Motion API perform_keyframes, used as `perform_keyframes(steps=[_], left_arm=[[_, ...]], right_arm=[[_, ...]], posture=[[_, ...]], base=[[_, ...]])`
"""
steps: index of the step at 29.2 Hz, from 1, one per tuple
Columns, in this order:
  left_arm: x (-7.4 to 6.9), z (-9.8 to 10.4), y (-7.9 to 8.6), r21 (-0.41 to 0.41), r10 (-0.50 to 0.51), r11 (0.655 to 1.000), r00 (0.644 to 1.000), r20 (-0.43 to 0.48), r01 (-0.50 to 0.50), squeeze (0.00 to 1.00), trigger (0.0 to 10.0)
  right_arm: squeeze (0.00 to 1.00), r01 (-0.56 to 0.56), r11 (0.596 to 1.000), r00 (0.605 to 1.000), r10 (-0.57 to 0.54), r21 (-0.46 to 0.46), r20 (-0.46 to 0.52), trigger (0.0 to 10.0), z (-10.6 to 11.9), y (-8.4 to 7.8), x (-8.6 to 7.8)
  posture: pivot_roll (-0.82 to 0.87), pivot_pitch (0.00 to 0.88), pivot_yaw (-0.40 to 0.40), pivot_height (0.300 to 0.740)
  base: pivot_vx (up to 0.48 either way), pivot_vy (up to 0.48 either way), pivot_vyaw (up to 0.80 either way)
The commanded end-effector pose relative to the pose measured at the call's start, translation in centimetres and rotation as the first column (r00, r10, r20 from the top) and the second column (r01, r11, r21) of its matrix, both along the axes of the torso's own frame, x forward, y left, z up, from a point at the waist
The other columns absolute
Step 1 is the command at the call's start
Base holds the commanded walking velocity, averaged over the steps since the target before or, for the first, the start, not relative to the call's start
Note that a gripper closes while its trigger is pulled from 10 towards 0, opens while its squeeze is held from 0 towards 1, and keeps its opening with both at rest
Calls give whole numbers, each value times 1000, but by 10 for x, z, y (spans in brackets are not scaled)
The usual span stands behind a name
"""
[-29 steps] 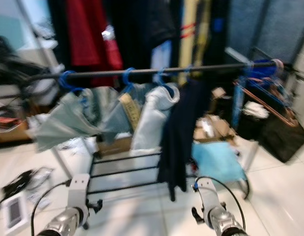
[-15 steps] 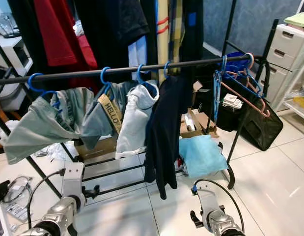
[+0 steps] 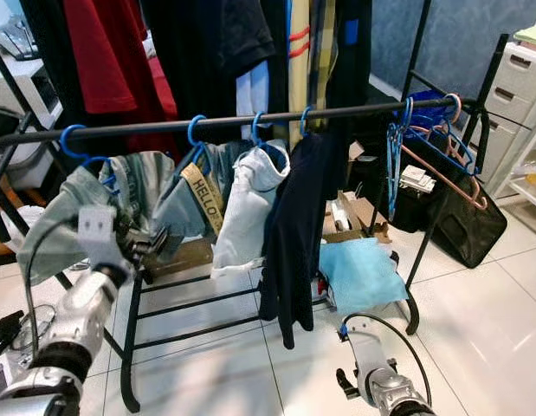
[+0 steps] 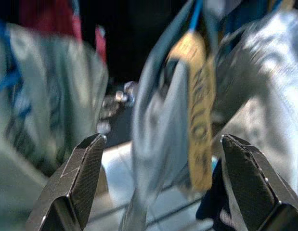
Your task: Hang hanger
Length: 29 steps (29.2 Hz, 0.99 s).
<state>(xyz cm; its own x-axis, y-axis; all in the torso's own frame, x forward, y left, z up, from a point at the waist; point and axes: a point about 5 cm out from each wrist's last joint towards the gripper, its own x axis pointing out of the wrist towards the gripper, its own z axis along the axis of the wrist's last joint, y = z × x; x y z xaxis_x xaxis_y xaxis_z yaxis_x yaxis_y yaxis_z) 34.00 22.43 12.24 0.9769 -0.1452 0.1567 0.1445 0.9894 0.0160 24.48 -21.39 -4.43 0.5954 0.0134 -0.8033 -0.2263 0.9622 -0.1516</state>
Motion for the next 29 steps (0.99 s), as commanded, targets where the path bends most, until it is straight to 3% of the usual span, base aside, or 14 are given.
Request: perform_keyframes(steps=[1,8,10,13,15,20,24,29], left_arm=[[3,8,-2,7,-3,1000,999,33,3,0,10000],[11,28,-9,20,15,1000,993,113,-17,0,10000],[15,37,-4,64,69,995,989,133,-78,0,10000],[16,40,0,58,108,991,985,134,-116,0,10000],[19,42,10,113,197,971,974,113,-210,0,10000],[20,39,25,127,297,944,953,64,-303,0,10000],[21,27,25,151,302,943,953,-14,-297,0,10000],[23,23,17,142,262,956,964,-36,-255,0,10000]], right_arm=[[0,-7,1000,1000,7,-1,-9,10000,-1,0,-1],[0,-13,1000,1000,13,-6,-8,10000,-1,-1,-1],[0,-11,1000,1000,11,-8,-3,10000,0,-2,-2],[0,-11,1000,1000,11,-9,-2,10000,0,-2,-2],[0,-13,1000,1000,13,-10,-2,10000,-1,-3,-2],[0,-16,1000,1000,16,-11,-6,10000,-1,-3,-3],[0,-16,1000,1000,16,-12,-7,10000,-1,-3,-3],[0,-16,1000,1000,16,-13,-8,10000,-2,-3,-4]], posture=[[-50,0,-13,740],[-59,0,-14,740],[-59,0,-15,740],[-59,0,-15,740],[-60,0,-17,740],[-65,0,-14,740],[-71,0,-12,740],[-77,0,-10,740]], base=[[0,0,-800],[0,0,-800],[0,0,0],[0,0,0],[0,0,0],[0,0,0],[0,0,0],[0,0,0]])
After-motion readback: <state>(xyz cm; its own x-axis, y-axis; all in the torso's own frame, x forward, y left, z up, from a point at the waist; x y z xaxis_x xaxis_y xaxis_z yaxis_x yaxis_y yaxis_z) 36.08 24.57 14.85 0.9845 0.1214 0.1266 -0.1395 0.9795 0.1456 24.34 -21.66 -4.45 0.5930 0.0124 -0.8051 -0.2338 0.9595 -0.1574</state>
